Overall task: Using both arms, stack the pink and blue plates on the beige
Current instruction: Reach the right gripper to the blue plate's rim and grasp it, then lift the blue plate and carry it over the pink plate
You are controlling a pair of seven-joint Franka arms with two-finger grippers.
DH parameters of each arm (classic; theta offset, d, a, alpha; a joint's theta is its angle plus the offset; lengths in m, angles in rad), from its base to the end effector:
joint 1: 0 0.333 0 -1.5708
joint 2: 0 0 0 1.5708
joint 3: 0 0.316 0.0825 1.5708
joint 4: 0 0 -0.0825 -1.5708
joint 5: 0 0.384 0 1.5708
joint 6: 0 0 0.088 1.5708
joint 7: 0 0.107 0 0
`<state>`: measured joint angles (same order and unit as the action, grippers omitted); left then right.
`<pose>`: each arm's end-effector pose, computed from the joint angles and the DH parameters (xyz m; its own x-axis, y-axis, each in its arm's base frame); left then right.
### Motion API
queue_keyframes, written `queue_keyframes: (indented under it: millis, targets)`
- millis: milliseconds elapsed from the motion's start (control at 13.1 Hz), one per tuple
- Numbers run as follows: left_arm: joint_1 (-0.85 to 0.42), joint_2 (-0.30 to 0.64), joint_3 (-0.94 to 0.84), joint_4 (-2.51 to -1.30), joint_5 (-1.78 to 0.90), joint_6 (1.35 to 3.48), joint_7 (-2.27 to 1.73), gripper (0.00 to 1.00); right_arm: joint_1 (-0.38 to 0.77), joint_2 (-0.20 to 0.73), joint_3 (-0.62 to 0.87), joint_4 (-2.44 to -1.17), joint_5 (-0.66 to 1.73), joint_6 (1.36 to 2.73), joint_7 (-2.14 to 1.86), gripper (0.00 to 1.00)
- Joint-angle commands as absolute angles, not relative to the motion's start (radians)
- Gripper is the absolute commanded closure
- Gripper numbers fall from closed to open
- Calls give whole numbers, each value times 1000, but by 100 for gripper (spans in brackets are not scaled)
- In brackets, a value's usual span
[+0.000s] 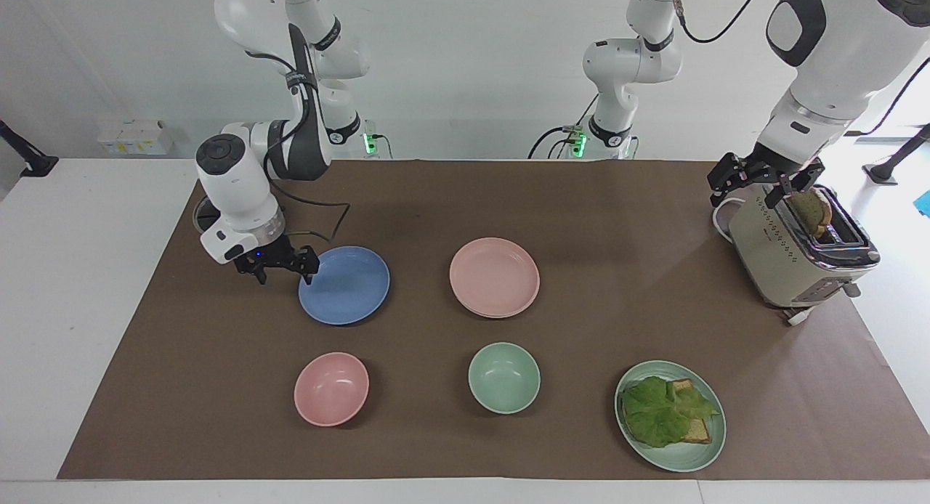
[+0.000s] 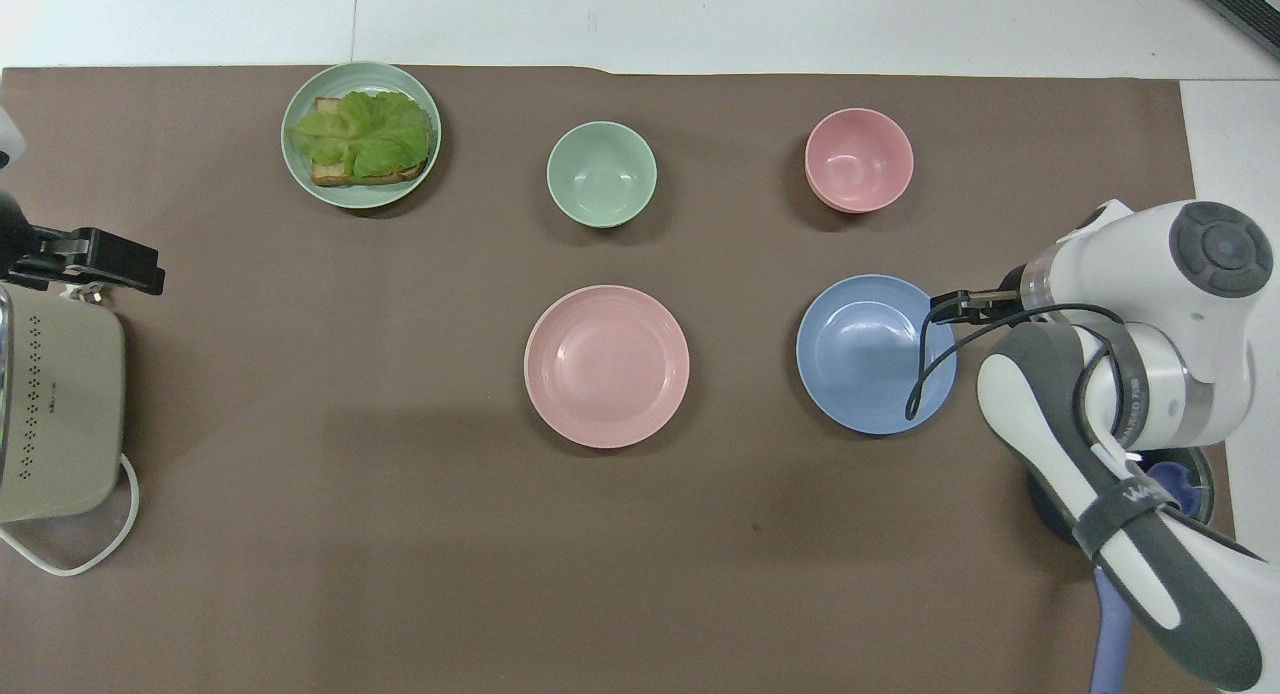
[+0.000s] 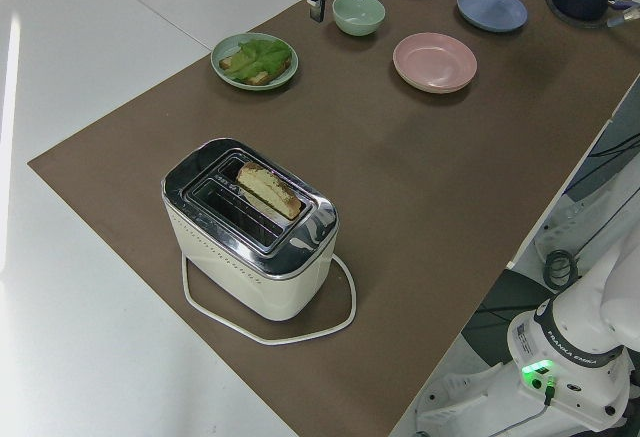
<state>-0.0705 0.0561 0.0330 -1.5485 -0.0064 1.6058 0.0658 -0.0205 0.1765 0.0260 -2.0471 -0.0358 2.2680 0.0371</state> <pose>0.5743 -0.0227 0.6065 0.9947 -0.1029 0.0015 -0.1030 -0.9947 0.0044 0.5845 0.0019 0.3589 0.9989 -0.0092 0.0451 -0.0102 -0.9997 0.0222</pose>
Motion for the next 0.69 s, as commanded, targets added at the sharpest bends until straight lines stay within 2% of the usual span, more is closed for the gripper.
queue_keyframes:
  millis: [0, 77, 153, 306, 383, 459, 536, 612]
  targets:
    - [-61, 52, 26, -1549, 5, 1595, 75, 0, -26, 201, 34, -2091, -14, 2333, 31, 0]
    - [-61, 51, 26, -1549, 5, 1595, 75, 0, -28, 209, 34, -2114, -12, 2367, 31, 0]
    - [-61, 51, 26, -1549, 5, 1595, 75, 0, -28, 210, 34, -2135, 9, 2391, 31, 5]
    - [-61, 52, 26, -1549, 5, 1595, 75, 0, -29, 228, 34, -2141, 64, 2419, -24, 24]
    - [-61, 51, 26, -1549, 5, 1595, 75, 0, -38, 230, 34, -2138, 95, 2418, -38, 45]
    - [-61, 52, 26, -1549, 5, 1595, 75, 0, -38, 232, 32, -2135, 115, 2416, -41, 78]
    - [-61, 51, 26, -1549, 5, 1595, 75, 0, -40, 232, 32, -2132, 117, 2413, -41, 99]
    - [-61, 52, 26, -1549, 5, 1595, 75, 0, -40, 230, 32, -2123, 117, 2407, -41, 100]
